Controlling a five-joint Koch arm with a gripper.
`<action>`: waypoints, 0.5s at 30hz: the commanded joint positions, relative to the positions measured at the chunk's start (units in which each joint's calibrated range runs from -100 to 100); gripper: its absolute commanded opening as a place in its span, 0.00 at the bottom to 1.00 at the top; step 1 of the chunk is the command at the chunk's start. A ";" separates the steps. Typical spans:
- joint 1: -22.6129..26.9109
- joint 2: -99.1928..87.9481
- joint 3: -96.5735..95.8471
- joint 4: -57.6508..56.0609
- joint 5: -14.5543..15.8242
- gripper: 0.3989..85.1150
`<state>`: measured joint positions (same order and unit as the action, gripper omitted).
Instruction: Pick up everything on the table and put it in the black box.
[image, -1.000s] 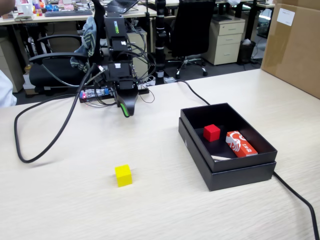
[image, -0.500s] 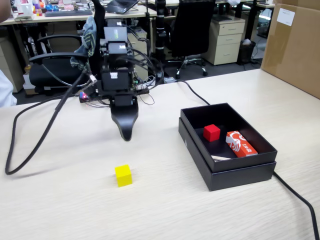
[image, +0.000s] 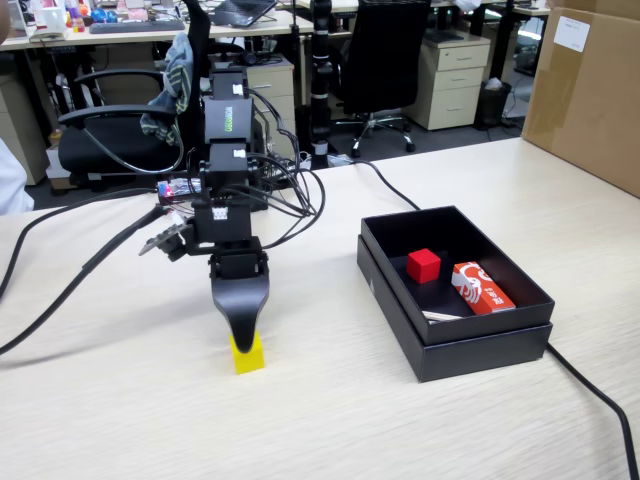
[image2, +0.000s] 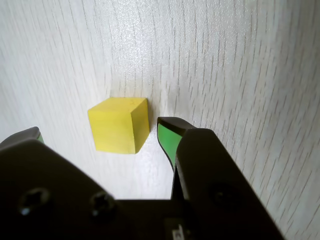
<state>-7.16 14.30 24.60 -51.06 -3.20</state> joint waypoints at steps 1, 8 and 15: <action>-0.15 0.90 4.77 0.14 -0.98 0.53; -0.10 3.77 4.86 0.05 -1.37 0.49; -0.10 4.80 5.05 -0.21 -1.86 0.23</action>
<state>-7.30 19.87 26.61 -51.06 -4.37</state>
